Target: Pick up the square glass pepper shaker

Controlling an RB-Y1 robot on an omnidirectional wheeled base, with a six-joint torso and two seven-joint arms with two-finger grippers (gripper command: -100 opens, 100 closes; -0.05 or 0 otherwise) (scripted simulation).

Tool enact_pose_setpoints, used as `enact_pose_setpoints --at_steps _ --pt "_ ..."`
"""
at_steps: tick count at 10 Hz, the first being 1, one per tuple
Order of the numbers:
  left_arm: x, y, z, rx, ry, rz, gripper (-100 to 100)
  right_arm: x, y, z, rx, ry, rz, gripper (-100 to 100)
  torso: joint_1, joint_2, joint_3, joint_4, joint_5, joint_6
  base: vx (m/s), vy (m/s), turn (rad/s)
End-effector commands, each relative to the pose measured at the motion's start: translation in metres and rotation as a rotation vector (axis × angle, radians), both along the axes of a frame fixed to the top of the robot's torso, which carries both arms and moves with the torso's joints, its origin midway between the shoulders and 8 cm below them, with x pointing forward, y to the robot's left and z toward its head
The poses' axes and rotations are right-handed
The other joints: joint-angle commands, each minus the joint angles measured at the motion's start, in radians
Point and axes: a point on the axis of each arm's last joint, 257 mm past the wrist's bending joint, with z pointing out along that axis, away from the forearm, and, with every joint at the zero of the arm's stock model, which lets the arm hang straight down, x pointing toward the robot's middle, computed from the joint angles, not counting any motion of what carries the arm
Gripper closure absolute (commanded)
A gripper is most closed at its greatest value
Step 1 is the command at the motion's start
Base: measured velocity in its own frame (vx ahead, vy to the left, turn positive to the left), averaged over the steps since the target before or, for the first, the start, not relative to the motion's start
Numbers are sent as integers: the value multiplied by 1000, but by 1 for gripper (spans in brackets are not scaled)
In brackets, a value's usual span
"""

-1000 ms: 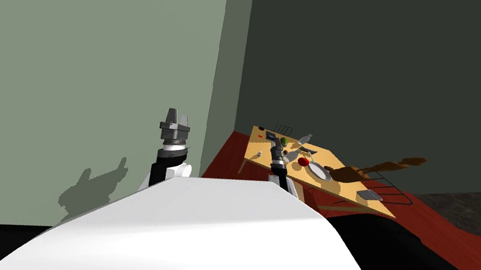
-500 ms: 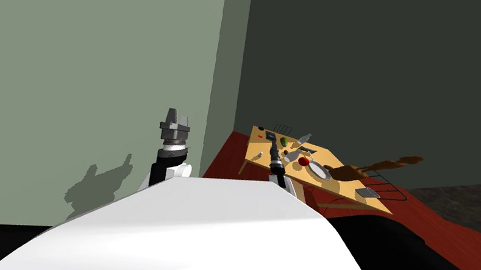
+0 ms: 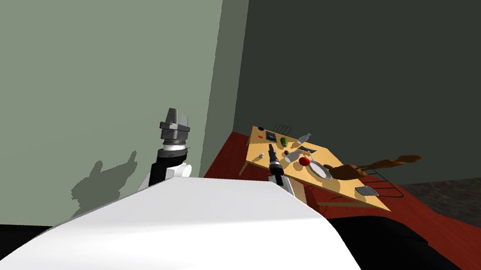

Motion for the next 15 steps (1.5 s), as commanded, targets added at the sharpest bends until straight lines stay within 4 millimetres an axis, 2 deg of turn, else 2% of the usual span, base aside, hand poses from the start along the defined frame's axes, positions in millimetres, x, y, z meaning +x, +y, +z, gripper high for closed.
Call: enact_pose_setpoints --at_steps 1,4,8,11,12,13,14,15 --pt "0 0 0 0 0 0 0 4 -8 -19 -55 51 -16 -100 0 0 0 0 0 0 41 37 -29" --pt "0 0 0 0 0 0 0 3 -17 -47 -96 120 -34 -100 -2 1 1 0 0 0 29 22 -20" --pt "0 0 0 0 0 0 0 1 -39 -99 -245 270 -60 -100 -1 0 0 0 0 0 45 34 -16" --pt "0 0 0 0 0 0 0 -4 -48 -123 -293 336 -65 -100 -2 1 1 0 0 0 31 19 -3" --pt "0 0 0 0 0 0 0 -6 -55 -137 -346 381 -66 -100 -2 1 1 0 0 0 31 20 1" --pt "0 0 0 0 0 0 0 -8 -55 -141 -344 388 -67 -100 -2 1 1 0 0 0 31 16 2" --pt "0 0 0 0 0 0 0 -12 -63 -157 -396 438 -66 -100 -2 1 1 0 0 0 34 19 10" --pt "0 0 0 0 0 0 0 -12 -68 -165 -448 469 -63 -100 -2 1 1 0 0 0 53 21 21"
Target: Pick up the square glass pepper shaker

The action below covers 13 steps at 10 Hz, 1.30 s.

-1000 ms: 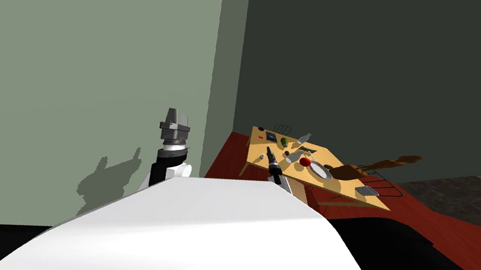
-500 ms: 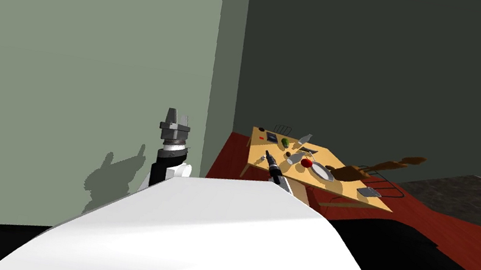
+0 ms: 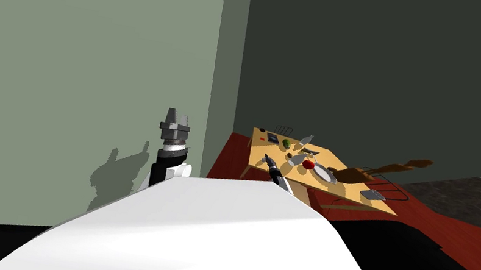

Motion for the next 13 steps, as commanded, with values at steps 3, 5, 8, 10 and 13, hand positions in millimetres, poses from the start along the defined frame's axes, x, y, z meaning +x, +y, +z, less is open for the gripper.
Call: enact_pose_setpoints --at_steps 3,5,8,10,13 --pt "0 0 0 0 0 0 0 -11 -13 -29 -79 91 7 -100 0 1 0 0 0 0 36 17 12" --pt "0 0 0 0 0 0 0 -19 -25 -51 -172 175 27 -100 0 1 1 0 0 0 39 21 32" --pt "0 0 0 0 0 0 0 -30 -37 -73 -256 259 50 -100 0 1 0 0 0 0 41 18 33" --pt "0 0 0 0 0 0 0 -37 -44 -84 -294 303 61 -100 0 0 0 0 0 0 49 21 40" --pt "0 0 0 0 0 0 0 -50 -59 -104 -397 396 101 -100 0 1 0 0 0 0 42 12 53"
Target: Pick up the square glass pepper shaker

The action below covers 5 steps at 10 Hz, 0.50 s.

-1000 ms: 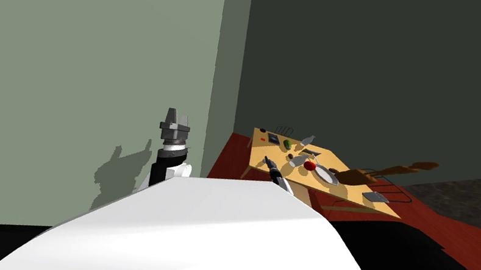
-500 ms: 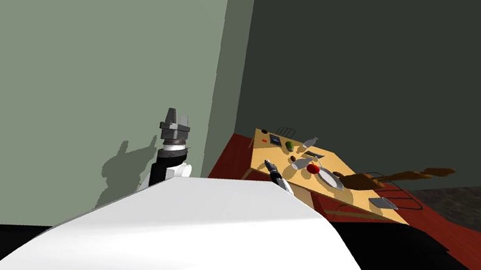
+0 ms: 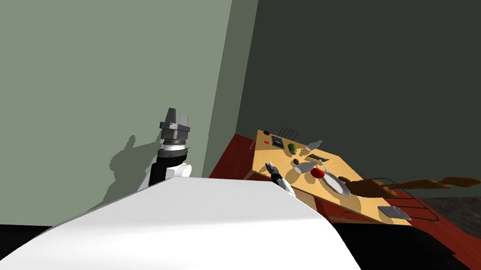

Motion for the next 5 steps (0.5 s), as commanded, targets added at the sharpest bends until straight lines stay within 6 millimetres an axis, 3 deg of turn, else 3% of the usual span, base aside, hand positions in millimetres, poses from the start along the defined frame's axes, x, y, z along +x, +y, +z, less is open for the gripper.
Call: enact_pose_setpoints --at_steps 1,5 --pt "0 0 0 0 0 0 0 -3 -5 -5 -20 20 7 -100 0 0 0 0 0 0 34 10 15" --pt "0 0 0 0 0 0 0 -17 -22 -20 -117 110 52 -100 -1 1 0 0 0 0 32 8 41"
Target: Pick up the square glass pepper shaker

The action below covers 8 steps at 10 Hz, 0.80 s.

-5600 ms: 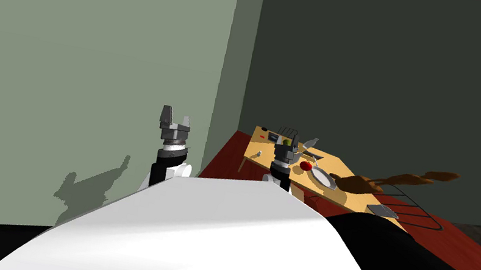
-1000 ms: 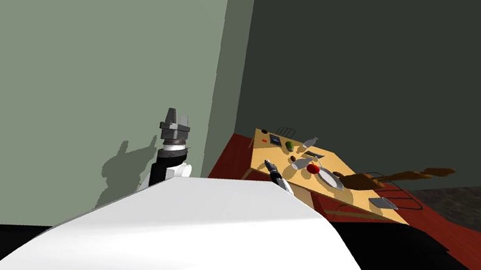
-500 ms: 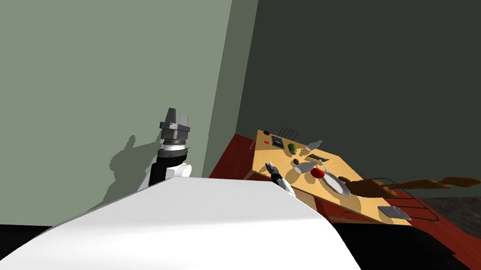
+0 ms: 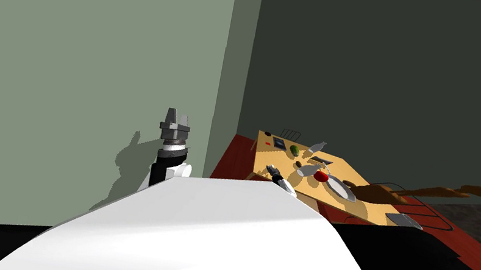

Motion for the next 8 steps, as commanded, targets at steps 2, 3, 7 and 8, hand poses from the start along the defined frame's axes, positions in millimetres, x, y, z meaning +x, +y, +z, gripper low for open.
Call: enact_pose_setpoints --at_steps 2,3,7,8 --pt "0 0 0 0 0 0 0 0 0 0 -3 2 3 0 0 1 1 0 0 0 5 3 3" --pt "0 0 0 0 0 0 0 3 13 -4 -3 2 8 -100 0 2 1 0 0 0 18 -44 -50" --pt "0 0 0 0 0 0 0 9 37 -12 0 1 15 -100 -1 2 1 0 -1 0 11 -47 -1" --pt "0 0 0 0 0 0 0 9 38 -13 -3 2 18 100 0 2 1 0 0 0 0 0 0"
